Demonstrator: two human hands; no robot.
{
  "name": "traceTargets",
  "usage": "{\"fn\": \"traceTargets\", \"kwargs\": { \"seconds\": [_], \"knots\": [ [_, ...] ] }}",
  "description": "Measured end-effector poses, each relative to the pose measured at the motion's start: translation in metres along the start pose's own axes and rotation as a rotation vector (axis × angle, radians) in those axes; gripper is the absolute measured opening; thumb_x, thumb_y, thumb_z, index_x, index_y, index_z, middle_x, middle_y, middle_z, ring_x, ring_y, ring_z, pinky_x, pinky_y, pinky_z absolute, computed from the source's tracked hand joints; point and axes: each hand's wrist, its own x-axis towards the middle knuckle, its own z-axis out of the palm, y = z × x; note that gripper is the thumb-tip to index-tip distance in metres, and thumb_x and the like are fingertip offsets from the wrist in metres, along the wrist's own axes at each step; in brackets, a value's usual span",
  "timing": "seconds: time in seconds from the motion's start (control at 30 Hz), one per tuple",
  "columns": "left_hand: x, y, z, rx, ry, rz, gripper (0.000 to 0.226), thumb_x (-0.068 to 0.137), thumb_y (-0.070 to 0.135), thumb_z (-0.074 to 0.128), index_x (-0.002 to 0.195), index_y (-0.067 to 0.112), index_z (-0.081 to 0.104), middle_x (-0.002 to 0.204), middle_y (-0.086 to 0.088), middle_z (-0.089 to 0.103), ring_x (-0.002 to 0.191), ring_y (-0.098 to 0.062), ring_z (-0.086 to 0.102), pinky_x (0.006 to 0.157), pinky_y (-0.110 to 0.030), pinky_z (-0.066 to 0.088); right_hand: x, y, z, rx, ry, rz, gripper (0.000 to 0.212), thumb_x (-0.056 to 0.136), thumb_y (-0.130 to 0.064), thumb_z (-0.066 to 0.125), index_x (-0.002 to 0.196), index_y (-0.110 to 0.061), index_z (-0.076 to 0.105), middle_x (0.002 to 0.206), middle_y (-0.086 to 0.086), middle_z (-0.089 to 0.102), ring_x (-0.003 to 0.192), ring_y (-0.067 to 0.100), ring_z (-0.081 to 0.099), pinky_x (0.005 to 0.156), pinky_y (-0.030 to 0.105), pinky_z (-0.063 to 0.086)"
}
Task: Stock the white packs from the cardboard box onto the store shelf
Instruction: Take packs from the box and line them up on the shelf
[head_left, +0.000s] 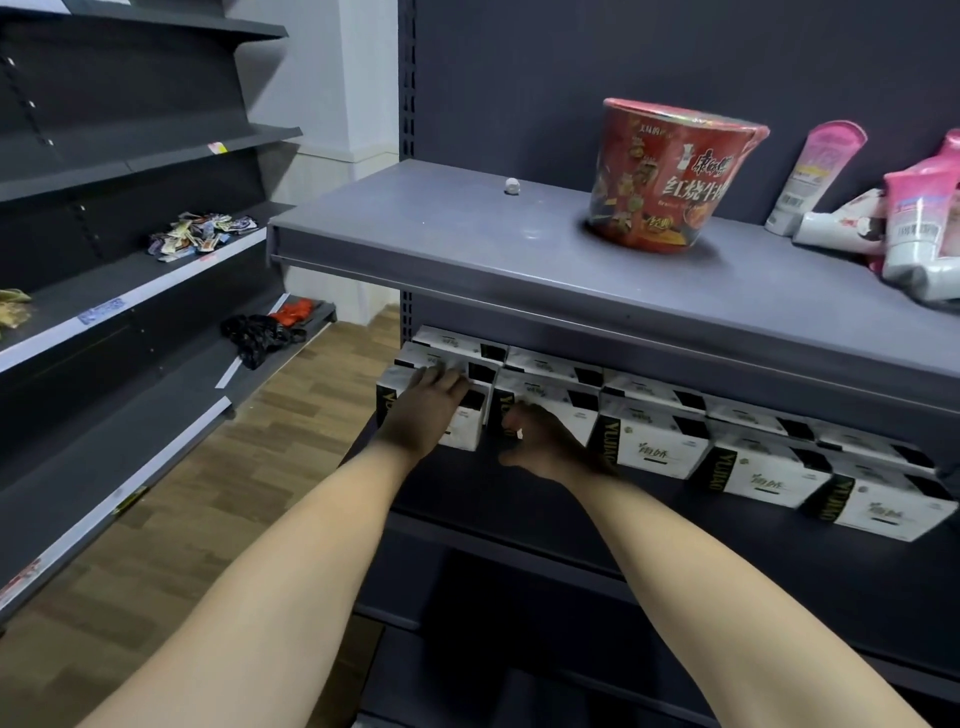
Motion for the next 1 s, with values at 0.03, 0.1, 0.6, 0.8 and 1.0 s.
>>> {"fn": "traceTargets", "kwargs": {
  "seconds": [0.03, 0.1, 0.6, 0.8, 1.0],
  "knots": [
    [0.000, 0.001, 0.000, 0.026, -0.012, -0.004, 0.073, 0.081, -0.005, 0.060, 0.148, 0.010, 0.038, 0.150, -0.011, 0.038, 0.137, -0.038, 0.036, 0.116, -0.047, 0.029, -0.001, 0.000, 0.001, -0.006, -0.003, 0.002, 0.054, 0.080, -0.016, 0.078, 0.130, -0.012, 0.056, 0.132, 0.009, 0.053, 0.118, 0.027, 0.054, 0.095, 0.040, 0.049],
    [-0.002, 0.002, 0.002, 0.106, -0.046, 0.003, 0.075, 0.071, -0.005, 0.069, 0.142, 0.006, 0.046, 0.141, -0.014, 0.049, 0.128, -0.042, 0.047, 0.109, -0.052, 0.038, -0.003, 0.001, 0.003, -0.005, -0.012, 0.013, 0.054, 0.080, -0.018, 0.078, 0.129, -0.013, 0.055, 0.130, 0.008, 0.052, 0.115, 0.027, 0.054, 0.093, 0.039, 0.050],
    [-0.018, 0.060, -0.024, 0.048, -0.039, -0.049, 0.056, 0.092, 0.012, 0.054, 0.145, 0.013, 0.037, 0.151, -0.012, 0.035, 0.141, -0.032, 0.029, 0.114, -0.039, 0.024, -0.052, 0.019, -0.010, -0.086, -0.018, 0.069, 0.048, 0.082, -0.028, 0.074, 0.124, -0.022, 0.052, 0.128, 0.003, 0.049, 0.116, 0.026, 0.051, 0.094, 0.041, 0.050],
    [-0.008, 0.132, -0.042, -0.081, -0.071, 0.028, 0.044, 0.099, 0.023, 0.049, 0.142, 0.018, 0.042, 0.143, -0.006, 0.046, 0.133, -0.028, 0.040, 0.109, -0.044, 0.030, -0.101, 0.062, -0.041, -0.071, 0.071, 0.197, 0.042, 0.084, -0.026, 0.070, 0.122, -0.021, 0.054, 0.125, 0.004, 0.053, 0.111, 0.025, 0.054, 0.090, 0.039, 0.052],
    [0.017, 0.243, -0.053, -0.267, -0.101, 0.236, 0.033, 0.097, 0.020, 0.046, 0.130, 0.019, 0.049, 0.128, -0.006, 0.052, 0.116, -0.030, 0.049, 0.095, -0.041, 0.045, -0.180, 0.132, -0.083, -0.098, 0.177, 0.399, 0.037, 0.088, -0.026, 0.066, 0.122, -0.015, 0.057, 0.121, 0.008, 0.060, 0.109, 0.027, 0.058, 0.084, 0.033, 0.050]
  ]
}}
